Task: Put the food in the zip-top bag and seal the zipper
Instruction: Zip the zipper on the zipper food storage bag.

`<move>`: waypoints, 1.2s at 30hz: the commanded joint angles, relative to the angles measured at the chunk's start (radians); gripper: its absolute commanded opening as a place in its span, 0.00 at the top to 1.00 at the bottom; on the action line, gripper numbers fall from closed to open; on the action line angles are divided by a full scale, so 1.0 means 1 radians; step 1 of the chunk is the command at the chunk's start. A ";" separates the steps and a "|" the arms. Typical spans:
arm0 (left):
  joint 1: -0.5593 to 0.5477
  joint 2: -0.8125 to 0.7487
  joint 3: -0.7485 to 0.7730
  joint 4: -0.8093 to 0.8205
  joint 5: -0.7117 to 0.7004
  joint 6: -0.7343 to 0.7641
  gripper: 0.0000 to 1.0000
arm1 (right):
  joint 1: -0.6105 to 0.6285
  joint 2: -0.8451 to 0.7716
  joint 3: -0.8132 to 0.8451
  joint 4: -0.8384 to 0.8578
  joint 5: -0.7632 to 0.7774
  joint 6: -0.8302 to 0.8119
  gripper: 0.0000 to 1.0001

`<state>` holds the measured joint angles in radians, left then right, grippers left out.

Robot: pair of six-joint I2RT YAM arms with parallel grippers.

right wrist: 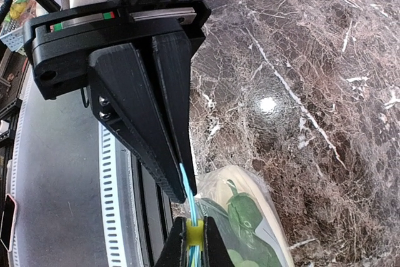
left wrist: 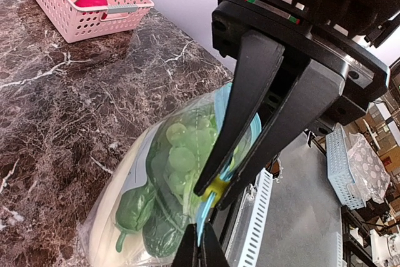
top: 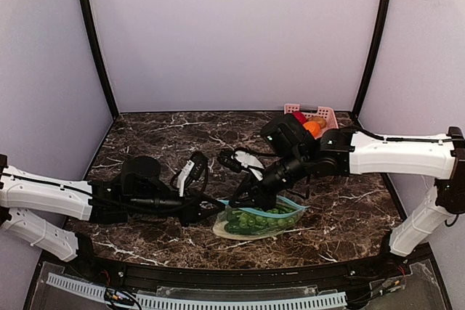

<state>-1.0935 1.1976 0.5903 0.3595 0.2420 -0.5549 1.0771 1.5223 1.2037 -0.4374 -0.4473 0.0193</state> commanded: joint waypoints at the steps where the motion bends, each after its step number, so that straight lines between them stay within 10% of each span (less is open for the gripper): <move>1: 0.001 -0.043 0.036 -0.047 -0.051 -0.036 0.99 | -0.008 -0.043 -0.025 -0.057 0.042 -0.004 1.00; 36: 0.114 -0.083 -0.030 -0.030 -0.035 -0.162 0.99 | -0.064 -0.182 -0.162 -0.097 0.108 0.049 1.00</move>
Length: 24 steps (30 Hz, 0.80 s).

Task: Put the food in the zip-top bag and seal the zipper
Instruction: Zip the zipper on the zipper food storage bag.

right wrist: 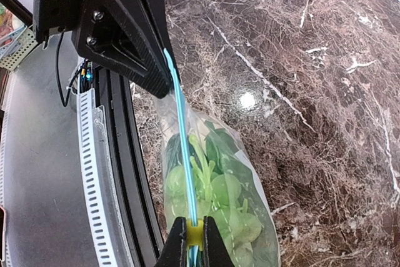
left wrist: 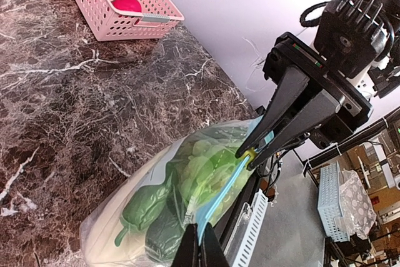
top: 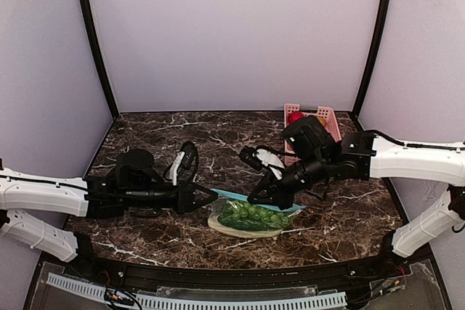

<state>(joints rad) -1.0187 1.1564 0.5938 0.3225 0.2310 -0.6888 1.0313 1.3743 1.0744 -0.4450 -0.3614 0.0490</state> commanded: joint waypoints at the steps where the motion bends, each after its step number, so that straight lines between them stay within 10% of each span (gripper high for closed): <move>1: 0.043 -0.043 -0.039 0.006 -0.020 -0.035 0.99 | -0.021 -0.037 -0.036 -0.089 0.022 0.020 1.00; 24: 0.132 -0.080 -0.094 -0.013 0.000 -0.077 0.99 | -0.060 -0.073 -0.092 -0.106 0.030 0.028 1.00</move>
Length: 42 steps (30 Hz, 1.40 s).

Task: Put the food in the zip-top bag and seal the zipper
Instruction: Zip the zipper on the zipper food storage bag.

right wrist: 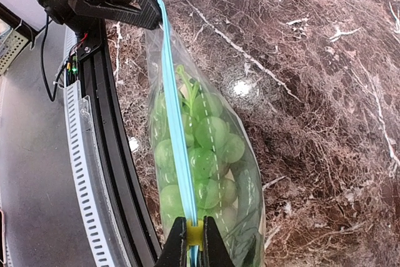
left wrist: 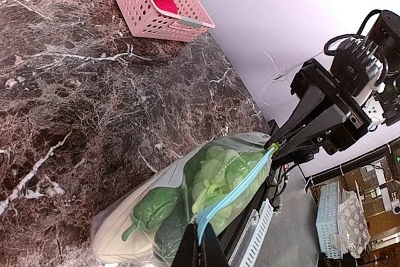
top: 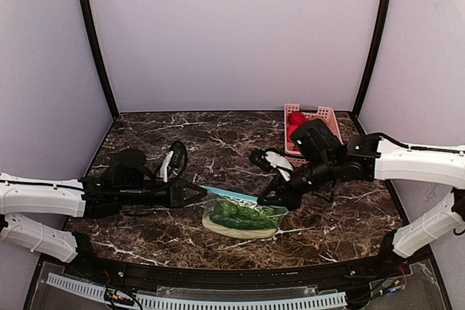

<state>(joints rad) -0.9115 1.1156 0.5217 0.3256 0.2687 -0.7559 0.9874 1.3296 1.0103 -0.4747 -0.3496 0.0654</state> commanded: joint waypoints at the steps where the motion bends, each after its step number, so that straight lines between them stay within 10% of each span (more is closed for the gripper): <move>1: 0.029 -0.040 -0.023 -0.019 -0.038 -0.011 0.99 | -0.018 -0.030 -0.030 -0.078 0.017 0.011 1.00; 42: 0.142 -0.104 -0.093 -0.070 -0.018 -0.007 0.99 | -0.081 -0.090 -0.079 -0.144 0.058 0.025 1.00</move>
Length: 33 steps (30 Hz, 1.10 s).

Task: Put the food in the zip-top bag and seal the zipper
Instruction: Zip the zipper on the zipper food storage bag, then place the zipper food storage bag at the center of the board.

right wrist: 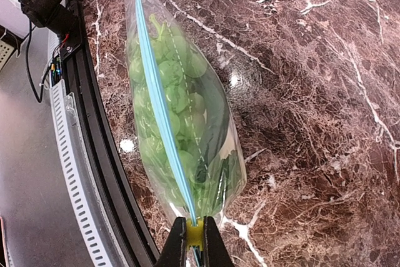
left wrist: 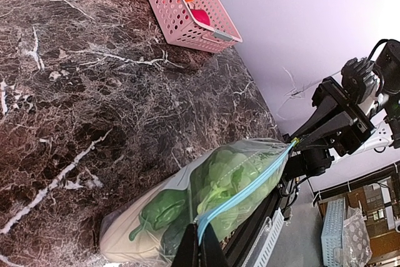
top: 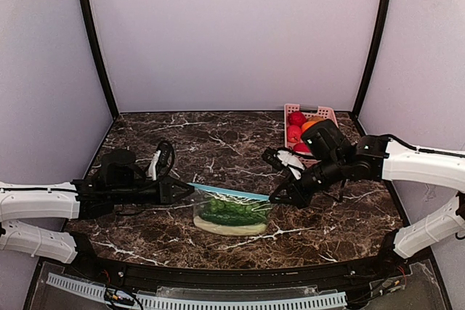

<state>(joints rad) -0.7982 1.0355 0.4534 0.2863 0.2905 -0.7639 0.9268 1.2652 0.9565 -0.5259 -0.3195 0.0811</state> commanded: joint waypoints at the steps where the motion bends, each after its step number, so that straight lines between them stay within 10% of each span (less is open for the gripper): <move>1: 0.031 -0.025 -0.026 -0.035 -0.039 0.000 0.99 | -0.022 -0.027 -0.025 -0.094 0.028 0.009 1.00; 27: 0.125 0.429 0.238 0.014 0.150 0.162 0.99 | -0.146 0.237 0.078 0.059 0.194 0.214 0.97; 33: 0.139 0.544 0.330 -0.010 0.175 0.200 0.82 | -0.199 0.279 0.102 0.110 0.129 0.200 0.73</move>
<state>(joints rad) -0.6697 1.5459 0.7265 0.2970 0.4328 -0.6090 0.7563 1.5200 1.0210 -0.4629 -0.1627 0.2760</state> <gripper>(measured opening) 0.103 0.186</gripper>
